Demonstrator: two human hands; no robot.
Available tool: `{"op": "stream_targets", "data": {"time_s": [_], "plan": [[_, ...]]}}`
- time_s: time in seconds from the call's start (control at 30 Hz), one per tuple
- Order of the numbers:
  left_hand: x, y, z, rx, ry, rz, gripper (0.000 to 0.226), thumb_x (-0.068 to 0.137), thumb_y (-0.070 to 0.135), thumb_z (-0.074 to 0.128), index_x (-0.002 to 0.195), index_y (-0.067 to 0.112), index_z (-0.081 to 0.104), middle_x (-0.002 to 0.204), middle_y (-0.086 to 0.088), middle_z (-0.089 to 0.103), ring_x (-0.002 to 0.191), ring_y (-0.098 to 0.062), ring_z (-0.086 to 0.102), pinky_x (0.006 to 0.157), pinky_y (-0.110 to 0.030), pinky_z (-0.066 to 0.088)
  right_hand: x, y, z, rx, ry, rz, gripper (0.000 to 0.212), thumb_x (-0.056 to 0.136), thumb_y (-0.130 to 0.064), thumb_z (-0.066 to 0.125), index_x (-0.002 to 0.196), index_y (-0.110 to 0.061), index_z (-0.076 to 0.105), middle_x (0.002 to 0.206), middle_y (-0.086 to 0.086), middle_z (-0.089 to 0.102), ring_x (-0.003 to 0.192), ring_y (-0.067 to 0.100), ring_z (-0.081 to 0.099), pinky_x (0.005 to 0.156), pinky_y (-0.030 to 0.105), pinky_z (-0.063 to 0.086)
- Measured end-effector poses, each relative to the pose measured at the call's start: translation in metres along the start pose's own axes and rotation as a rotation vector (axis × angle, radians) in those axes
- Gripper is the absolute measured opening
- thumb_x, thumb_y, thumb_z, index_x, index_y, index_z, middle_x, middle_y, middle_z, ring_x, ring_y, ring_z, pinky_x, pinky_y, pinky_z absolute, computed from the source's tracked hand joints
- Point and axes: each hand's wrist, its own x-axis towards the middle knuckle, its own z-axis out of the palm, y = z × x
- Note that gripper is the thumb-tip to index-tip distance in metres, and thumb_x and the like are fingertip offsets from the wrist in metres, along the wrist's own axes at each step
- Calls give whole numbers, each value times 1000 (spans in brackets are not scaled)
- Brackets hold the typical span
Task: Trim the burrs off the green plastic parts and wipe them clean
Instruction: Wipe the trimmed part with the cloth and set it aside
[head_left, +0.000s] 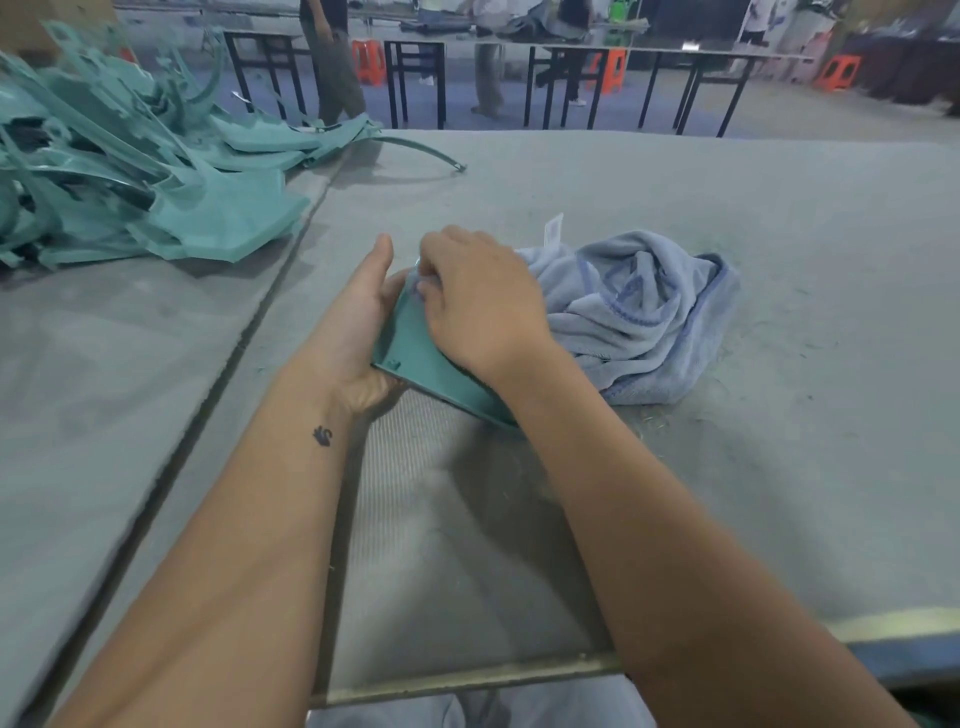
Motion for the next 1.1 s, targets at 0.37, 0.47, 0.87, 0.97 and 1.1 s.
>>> {"op": "stream_targets", "data": {"time_s": [0.37,0.47,0.87,0.97,1.1], "plan": [[-2,1,-10,249,-20,56,31,102,7,38,122,12,60,101,-9,72,79,-18,71,66,-26,58,-12,23,-20,332,-90,199,8,82,-21,64,77,-15,64,79,-1,62,83,25,59,74,39,49],[-4,3,-13,298,-9,65,32,100,2,39,123,13,59,92,-4,75,75,-15,72,60,-25,57,-11,44,-19,176,-145,392,12,87,-23,58,84,-14,66,77,-3,61,79,22,57,63,31,38],[-7,1,-8,273,-6,73,32,100,0,36,119,11,60,95,-9,71,75,-19,68,64,-27,57,-15,14,-21,442,-247,153,6,81,-18,63,75,-16,63,77,1,66,82,21,61,75,40,51],[-8,1,-8,271,28,65,31,100,1,38,122,10,59,94,-8,71,72,-16,70,61,-24,57,-15,29,-21,202,-156,308,8,87,-19,51,79,-20,54,81,0,62,84,24,59,75,37,48],[-6,4,-7,282,65,90,31,99,4,43,123,12,61,100,-7,72,79,-20,70,66,-29,57,-16,42,-23,238,116,524,9,90,-19,46,86,-17,53,78,-2,59,76,20,55,68,33,42]]}}
